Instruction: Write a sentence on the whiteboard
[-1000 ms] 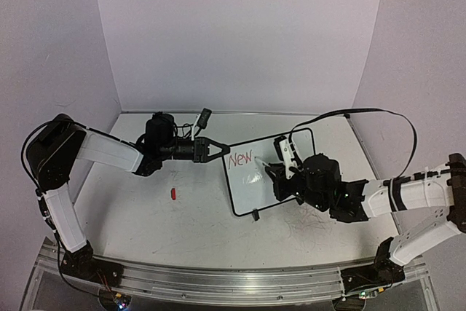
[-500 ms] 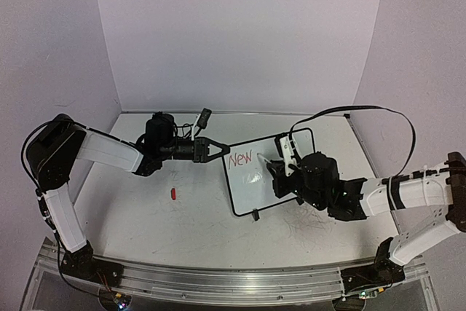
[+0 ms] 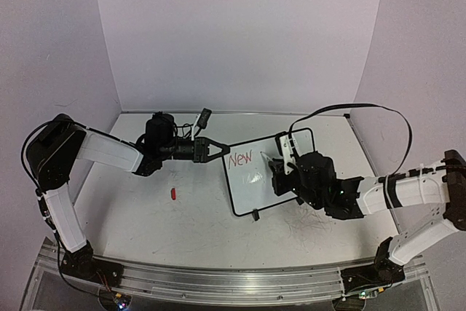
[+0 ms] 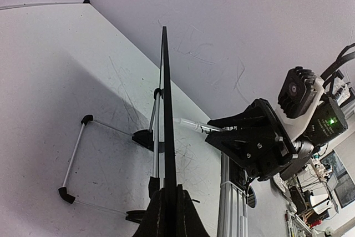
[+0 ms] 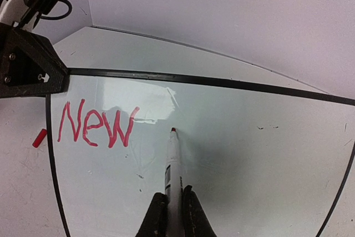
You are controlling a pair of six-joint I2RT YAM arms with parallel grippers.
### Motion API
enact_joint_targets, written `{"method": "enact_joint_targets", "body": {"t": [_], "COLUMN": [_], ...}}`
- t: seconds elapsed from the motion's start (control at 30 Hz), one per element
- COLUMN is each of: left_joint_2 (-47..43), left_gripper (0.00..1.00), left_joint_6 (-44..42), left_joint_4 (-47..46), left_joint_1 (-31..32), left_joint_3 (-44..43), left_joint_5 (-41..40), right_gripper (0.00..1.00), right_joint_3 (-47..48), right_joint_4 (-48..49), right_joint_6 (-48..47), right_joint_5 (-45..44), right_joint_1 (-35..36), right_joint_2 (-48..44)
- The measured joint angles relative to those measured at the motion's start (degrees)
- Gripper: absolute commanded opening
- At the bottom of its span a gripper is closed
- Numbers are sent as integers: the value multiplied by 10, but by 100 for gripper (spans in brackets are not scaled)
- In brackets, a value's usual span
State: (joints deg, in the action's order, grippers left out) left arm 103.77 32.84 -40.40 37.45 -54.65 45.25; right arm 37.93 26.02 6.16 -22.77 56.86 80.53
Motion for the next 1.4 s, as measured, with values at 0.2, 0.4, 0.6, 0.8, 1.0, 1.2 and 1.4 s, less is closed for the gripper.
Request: {"method": "enact_joint_targets", "body": {"t": [0.2, 0.4, 0.6, 0.8, 1.0, 1.2, 1.4], "left_joint_2": [0, 0, 0, 0, 0, 0, 0], "left_gripper": [0, 0, 0, 0, 0, 0, 0], "left_joint_6": [0, 0, 0, -1, -1, -2, -4], "left_joint_4": [0, 3, 3, 3, 4, 4, 4], "left_joint_1": [0, 0, 0, 0, 0, 0, 0], "left_joint_3": [0, 0, 0, 0, 0, 0, 0], "left_joint_5": [0, 0, 0, 0, 0, -1, -2], "right_gripper": [0, 0, 0, 0, 0, 0, 0], "right_joint_3": [1, 9, 11, 11, 10, 5, 2], "right_joint_4": [0, 1, 1, -1, -4, -4, -5], "right_joint_6": [1, 1, 1, 5, 14, 22, 27], "right_joint_5": [-4, -3, 5, 21, 32, 37, 39], "right_joint_1": [-1, -1, -1, -1, -1, 1, 2], "right_joint_2": [1, 11, 11, 11, 11, 11, 10]}}
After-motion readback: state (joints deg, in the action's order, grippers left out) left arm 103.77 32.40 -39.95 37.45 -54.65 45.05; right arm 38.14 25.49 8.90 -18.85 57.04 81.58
